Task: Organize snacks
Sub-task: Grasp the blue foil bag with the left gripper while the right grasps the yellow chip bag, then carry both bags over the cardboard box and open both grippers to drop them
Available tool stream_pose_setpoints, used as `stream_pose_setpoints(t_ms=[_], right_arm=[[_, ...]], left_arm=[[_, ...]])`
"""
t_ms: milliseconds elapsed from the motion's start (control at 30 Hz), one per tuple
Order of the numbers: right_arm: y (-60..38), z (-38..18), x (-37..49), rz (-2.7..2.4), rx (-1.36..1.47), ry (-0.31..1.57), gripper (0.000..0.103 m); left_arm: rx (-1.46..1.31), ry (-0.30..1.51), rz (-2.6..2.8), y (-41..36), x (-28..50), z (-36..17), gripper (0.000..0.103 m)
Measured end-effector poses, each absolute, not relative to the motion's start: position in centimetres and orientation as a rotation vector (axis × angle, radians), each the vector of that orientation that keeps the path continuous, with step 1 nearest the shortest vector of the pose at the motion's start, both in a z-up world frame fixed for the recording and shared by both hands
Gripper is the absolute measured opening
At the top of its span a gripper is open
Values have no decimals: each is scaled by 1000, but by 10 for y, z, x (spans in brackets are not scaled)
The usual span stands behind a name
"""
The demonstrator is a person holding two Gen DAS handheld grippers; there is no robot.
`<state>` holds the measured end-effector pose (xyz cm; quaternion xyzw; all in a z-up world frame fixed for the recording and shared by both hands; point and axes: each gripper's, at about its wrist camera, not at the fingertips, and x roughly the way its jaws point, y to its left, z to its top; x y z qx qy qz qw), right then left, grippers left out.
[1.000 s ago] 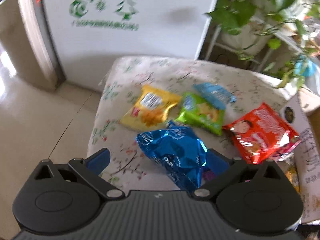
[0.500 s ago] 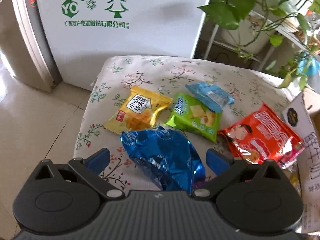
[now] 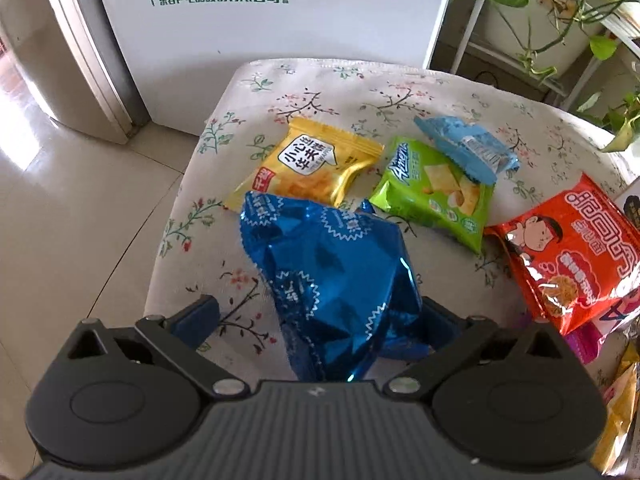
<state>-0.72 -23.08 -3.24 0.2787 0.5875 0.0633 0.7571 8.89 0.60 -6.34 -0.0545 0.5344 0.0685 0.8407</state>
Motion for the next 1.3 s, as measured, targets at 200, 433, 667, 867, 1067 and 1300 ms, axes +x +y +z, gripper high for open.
stream_pose_setpoints(t_ms=[200, 433, 667, 867, 1067, 1300], right_arm=[[-224, -30, -8, 156, 561, 1290, 69], [-225, -28, -8, 187, 560, 1289, 69], [-224, -19, -8, 204, 508, 1254, 69], [-222, -12, -8, 241, 488, 1229, 69], [-224, 3, -11, 275, 453, 1169, 69], [-226, 22, -12, 298, 393, 1088, 69]], left_arm=[[-115, 1131, 143, 5, 89, -62, 102], [-102, 1054, 159, 7, 79, -54, 71], [-210, 1019, 158, 22, 57, -45, 58], [-220, 959, 113, 18, 22, -29, 58], [-230, 920, 86, 13, -15, -18, 59], [-271, 914, 73, 8, -37, -8, 59]])
